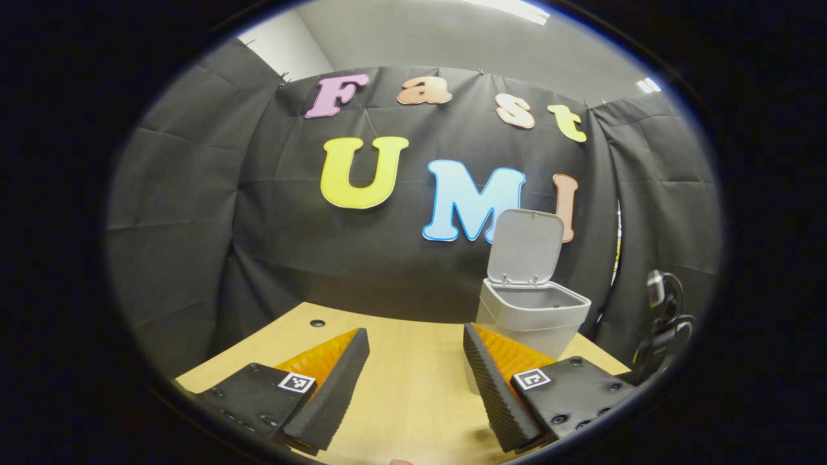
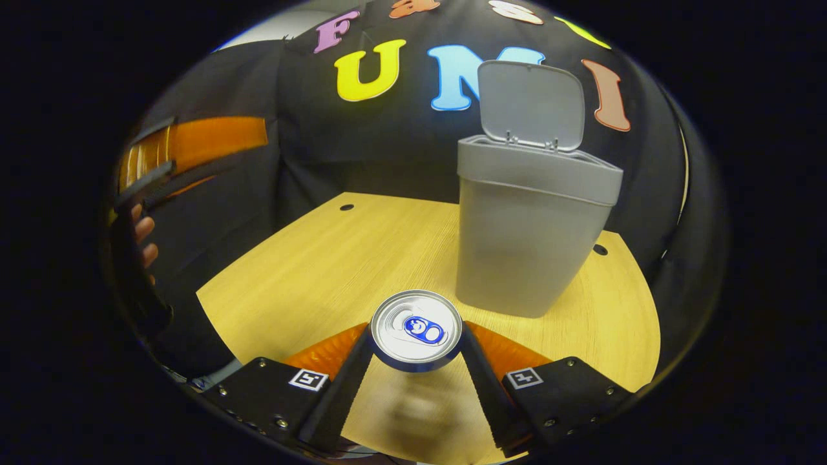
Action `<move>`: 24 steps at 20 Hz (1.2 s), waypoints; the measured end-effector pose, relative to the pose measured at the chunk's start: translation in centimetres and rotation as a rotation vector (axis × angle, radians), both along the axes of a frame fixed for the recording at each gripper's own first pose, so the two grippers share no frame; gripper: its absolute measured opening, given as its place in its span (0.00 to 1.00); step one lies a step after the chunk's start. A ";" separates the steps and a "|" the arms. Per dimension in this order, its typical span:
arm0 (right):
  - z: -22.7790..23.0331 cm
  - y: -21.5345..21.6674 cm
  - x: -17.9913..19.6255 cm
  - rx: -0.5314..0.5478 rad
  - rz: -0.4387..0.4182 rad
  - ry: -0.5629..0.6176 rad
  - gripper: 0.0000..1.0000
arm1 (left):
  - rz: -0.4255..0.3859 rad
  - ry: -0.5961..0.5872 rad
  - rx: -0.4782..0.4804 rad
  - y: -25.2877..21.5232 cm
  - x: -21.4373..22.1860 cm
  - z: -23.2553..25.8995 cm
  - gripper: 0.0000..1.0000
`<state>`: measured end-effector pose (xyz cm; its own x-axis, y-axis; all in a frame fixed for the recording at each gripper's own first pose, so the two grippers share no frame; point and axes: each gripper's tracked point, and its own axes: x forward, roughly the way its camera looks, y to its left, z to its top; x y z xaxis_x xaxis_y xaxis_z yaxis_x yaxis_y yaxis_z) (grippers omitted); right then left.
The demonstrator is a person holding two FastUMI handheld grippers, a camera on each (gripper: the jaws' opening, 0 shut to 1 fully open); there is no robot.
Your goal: Press the lid of the desktop garbage bin to open it, pick up the crumpled paper on the desktop and throw it into the bin, then pick up the pop can on the desktop and drop it into the bin, and finally close the garbage bin lid.
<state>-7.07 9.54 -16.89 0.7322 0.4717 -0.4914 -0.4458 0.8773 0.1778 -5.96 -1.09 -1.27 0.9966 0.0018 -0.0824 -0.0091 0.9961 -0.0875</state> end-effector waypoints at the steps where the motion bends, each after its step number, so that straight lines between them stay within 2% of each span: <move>1: 0.9 -0.5 0.3 0.012 -0.012 -0.014 0.85 | -0.005 0.001 -0.003 -0.3 0.0 0.0 0.96; 10: 10.0 -4.8 4.4 0.138 -0.108 -0.183 0.84 | -0.023 -0.008 0.003 -1.5 1.4 0.6 0.96; 15: 16.4 -6.2 7.9 0.229 -0.150 -0.350 0.84 | -0.018 -0.017 -0.006 -1.7 2.3 0.7 0.96; 19: 19.6 -7.1 12.1 0.217 -0.192 -0.467 0.84 | -0.008 -0.026 -0.006 -1.4 2.6 1.1 0.96; 24: 19.7 -8.0 16.5 0.199 -0.241 -0.484 0.84 | 0.003 -0.034 -0.006 -1.0 2.9 1.4 0.96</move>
<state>9.40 1.52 2.83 0.9500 0.3122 0.0071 -0.3086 0.9349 0.1753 -3.09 -2.13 0.08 0.9988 0.0046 -0.0486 -0.0092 0.9955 -0.0941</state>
